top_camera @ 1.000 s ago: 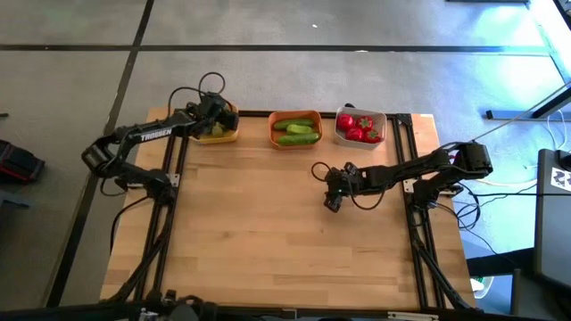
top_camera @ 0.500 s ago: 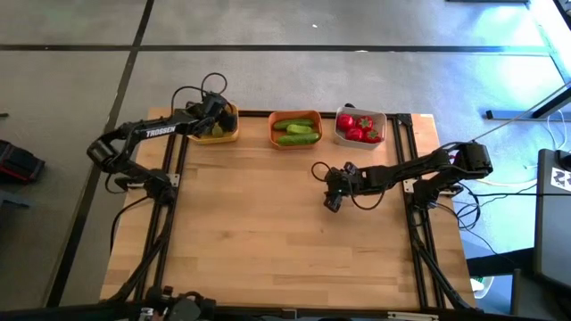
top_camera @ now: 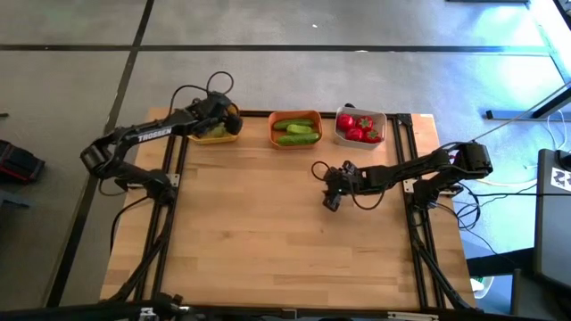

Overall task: Sort produce into baskets
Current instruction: Return to Home Position

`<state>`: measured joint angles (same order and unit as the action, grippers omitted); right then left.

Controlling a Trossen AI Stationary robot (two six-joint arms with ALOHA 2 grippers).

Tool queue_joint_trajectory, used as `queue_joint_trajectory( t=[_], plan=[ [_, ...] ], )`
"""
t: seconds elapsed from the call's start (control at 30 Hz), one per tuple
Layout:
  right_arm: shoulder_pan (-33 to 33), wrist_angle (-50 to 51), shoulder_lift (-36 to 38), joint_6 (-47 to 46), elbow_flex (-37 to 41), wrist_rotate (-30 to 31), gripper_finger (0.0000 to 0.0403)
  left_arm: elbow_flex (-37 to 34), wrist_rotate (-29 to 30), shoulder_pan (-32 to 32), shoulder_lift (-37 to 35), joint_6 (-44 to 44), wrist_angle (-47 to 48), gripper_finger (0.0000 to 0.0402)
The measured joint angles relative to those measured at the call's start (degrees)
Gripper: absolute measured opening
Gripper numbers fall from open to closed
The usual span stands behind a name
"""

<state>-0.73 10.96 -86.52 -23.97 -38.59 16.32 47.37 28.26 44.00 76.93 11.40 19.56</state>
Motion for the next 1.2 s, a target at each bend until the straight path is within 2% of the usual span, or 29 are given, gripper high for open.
queue_joint_trajectory(
  t=[0.17, 0.33, 0.53, 0.7, 0.8, 0.97, 1.2],
  plan=[
    [0.00, -2.09, 0.00, 1.57, 0.00, 0.33, 0.0253, 0.83, -4.74, -6.62, -5.00, -1.53, -0.25, 0.0260],
    [0.00, -5.15, 0.24, 4.14, -0.02, -2.26, 0.0234, 0.83, -9.71, -13.77, -8.69, -3.54, -0.83, 0.0186],
    [0.00, -7.98, 3.17, 8.58, -0.04, -7.01, 0.0141, 0.81, -16.42, -21.50, -10.12, -9.08, -3.14, 0.0080],
    [0.00, -8.42, 7.02, 12.31, 0.53, -10.35, 0.0042, -4.10, -24.00, -26.56, -11.46, -13.05, -13.61, 0.0011],
    [0.00, -11.69, 10.25, 13.78, 3.14, -12.80, 0.0007, -8.42, -27.92, -28.07, -13.32, -12.60, -20.30, 0.0007],
    [0.00, -19.04, 18.38, 13.40, 9.90, -15.65, 0.0029, -14.57, -30.68, -30.99, -17.35, -11.57, -26.98, 0.0010],
    [0.00, -24.60, 31.08, 11.80, 18.43, -15.85, 0.0035, -17.20, -29.54, -32.76, -19.68, -15.20, -25.52, 0.0002]
  ],
)
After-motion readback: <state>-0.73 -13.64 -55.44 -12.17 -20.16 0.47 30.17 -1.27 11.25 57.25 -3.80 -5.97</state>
